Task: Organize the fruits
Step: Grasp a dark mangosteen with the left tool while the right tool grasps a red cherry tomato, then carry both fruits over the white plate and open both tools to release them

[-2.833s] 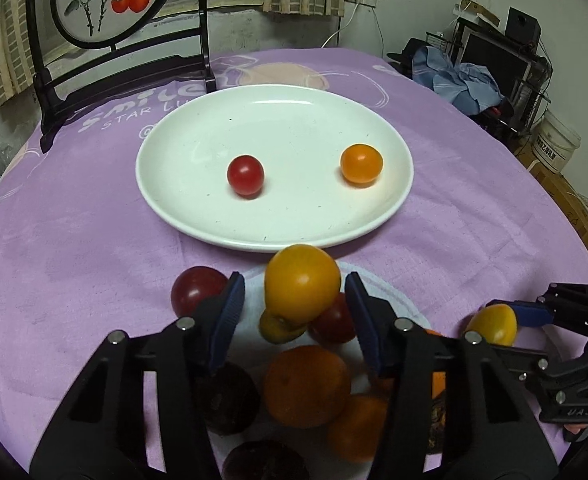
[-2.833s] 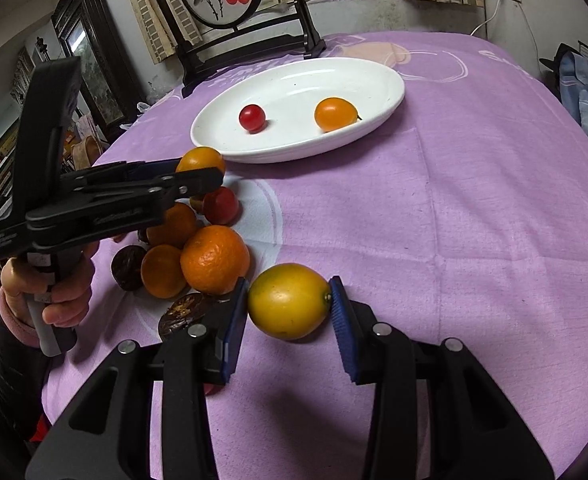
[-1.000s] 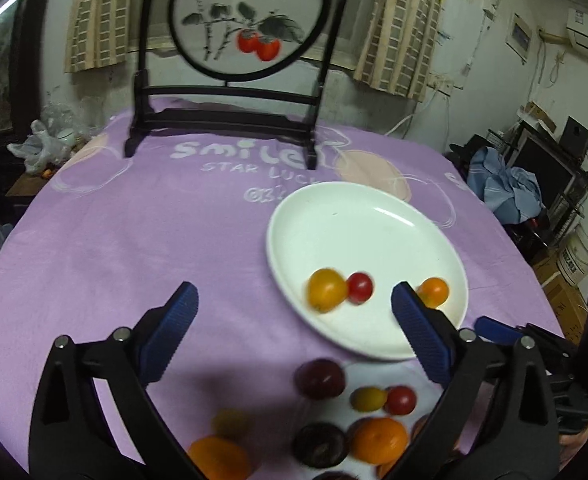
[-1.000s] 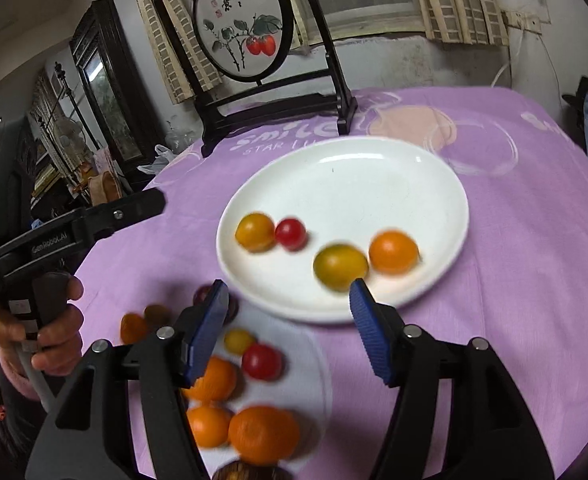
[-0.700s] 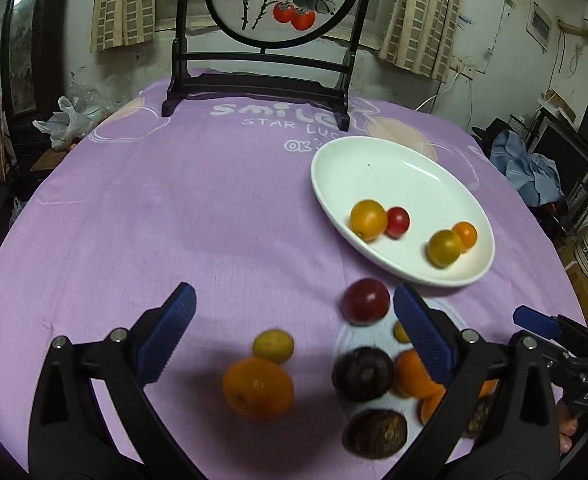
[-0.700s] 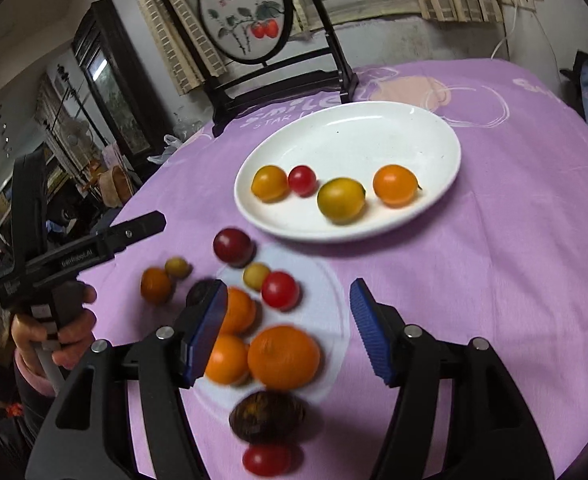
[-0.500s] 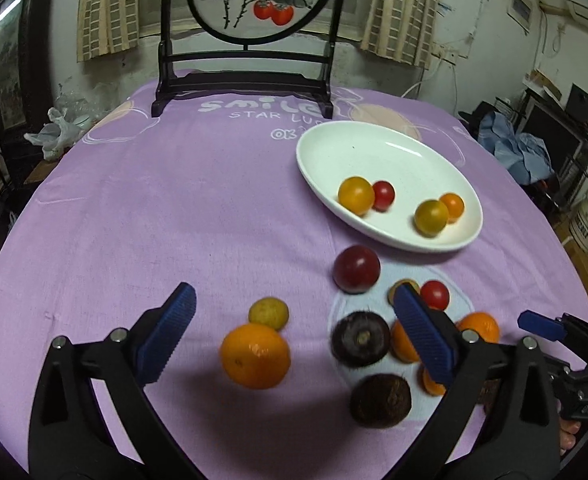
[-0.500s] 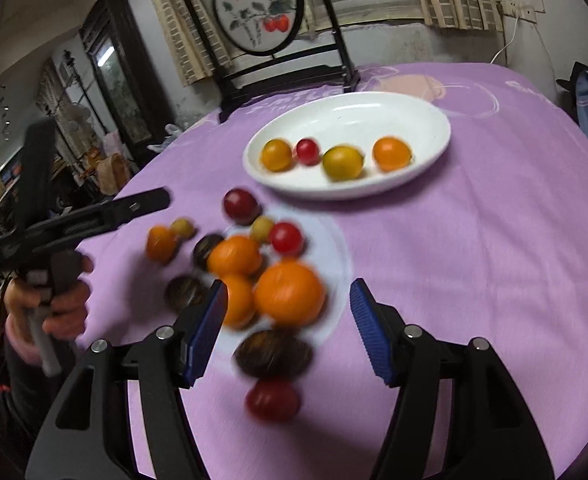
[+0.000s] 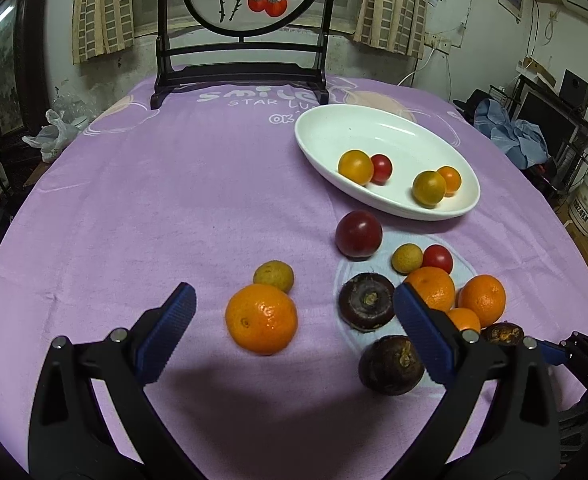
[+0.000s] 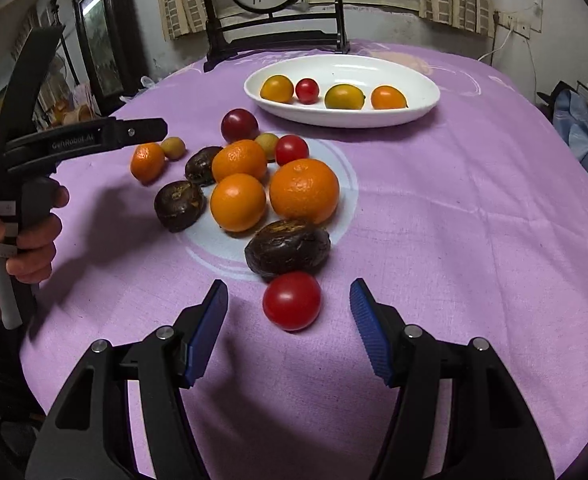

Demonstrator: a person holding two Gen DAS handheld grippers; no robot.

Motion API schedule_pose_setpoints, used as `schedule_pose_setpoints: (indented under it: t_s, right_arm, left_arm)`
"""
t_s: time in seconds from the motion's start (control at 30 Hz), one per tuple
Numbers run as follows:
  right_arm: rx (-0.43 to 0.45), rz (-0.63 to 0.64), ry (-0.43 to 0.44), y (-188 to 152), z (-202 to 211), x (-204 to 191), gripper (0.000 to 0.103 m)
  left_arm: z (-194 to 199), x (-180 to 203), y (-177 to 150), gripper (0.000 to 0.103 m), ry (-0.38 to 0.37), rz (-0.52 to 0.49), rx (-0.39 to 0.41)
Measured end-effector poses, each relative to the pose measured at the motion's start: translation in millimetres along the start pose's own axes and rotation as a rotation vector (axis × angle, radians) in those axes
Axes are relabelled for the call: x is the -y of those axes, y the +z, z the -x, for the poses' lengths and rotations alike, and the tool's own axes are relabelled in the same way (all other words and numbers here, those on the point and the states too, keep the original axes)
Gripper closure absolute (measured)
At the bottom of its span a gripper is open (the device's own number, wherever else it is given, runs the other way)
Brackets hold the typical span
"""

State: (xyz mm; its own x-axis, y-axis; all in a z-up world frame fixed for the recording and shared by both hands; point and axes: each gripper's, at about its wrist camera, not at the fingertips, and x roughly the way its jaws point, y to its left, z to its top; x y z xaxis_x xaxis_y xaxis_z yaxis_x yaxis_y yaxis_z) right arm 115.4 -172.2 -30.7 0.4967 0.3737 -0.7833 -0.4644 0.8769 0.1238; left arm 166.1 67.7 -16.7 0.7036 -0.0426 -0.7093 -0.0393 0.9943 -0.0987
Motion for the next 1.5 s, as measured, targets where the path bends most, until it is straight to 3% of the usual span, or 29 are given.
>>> schedule_pose_setpoints:
  t_s: [0.1,0.3,0.37,0.47,0.57,0.67,0.73,0.9,1.1,1.5]
  right_arm:
    - [-0.022,-0.007,0.001,-1,-4,2,0.055]
    - [-0.032,0.026,-0.038,-2,-6,-4,0.063]
    - [-0.027,0.021,-0.034,-2,-5,-3,0.071]
    - [-0.02,-0.026,0.007,-2,-3,5,0.074]
    - [0.006,-0.082,0.066,-3,2,14,0.075]
    - [0.049,-0.11,0.087,-5,9,19,0.075]
    - [0.058,-0.116,0.092,-4,11,19,0.075]
    - [0.066,-0.128,0.103,-4,12,20,0.075]
    - [0.076,-0.135,0.124,-4,13,22,0.075]
    - [0.09,-0.144,0.144,-6,16,25,0.075]
  left_arm:
    - [1,2,0,0.002,-0.005,-0.011,0.001]
    - [2,7,-2,0.002,-0.005,-0.038,0.004]
    - [2,8,-2,0.002,-0.005,-0.043,0.005]
    - [2,9,-4,0.002,-0.01,-0.055,-0.002]
    - [2,12,-8,0.002,-0.067,-0.084,-0.035]
    - [5,25,-17,0.003,-0.161,-0.163,-0.055]
    - [7,36,-24,0.006,-0.179,-0.224,-0.048]
    - [6,54,-34,0.03,-0.228,-0.33,-0.078]
    - [-7,56,-38,0.049,-0.212,-0.338,-0.13]
    - [-19,57,-41,0.052,-0.199,-0.34,-0.177]
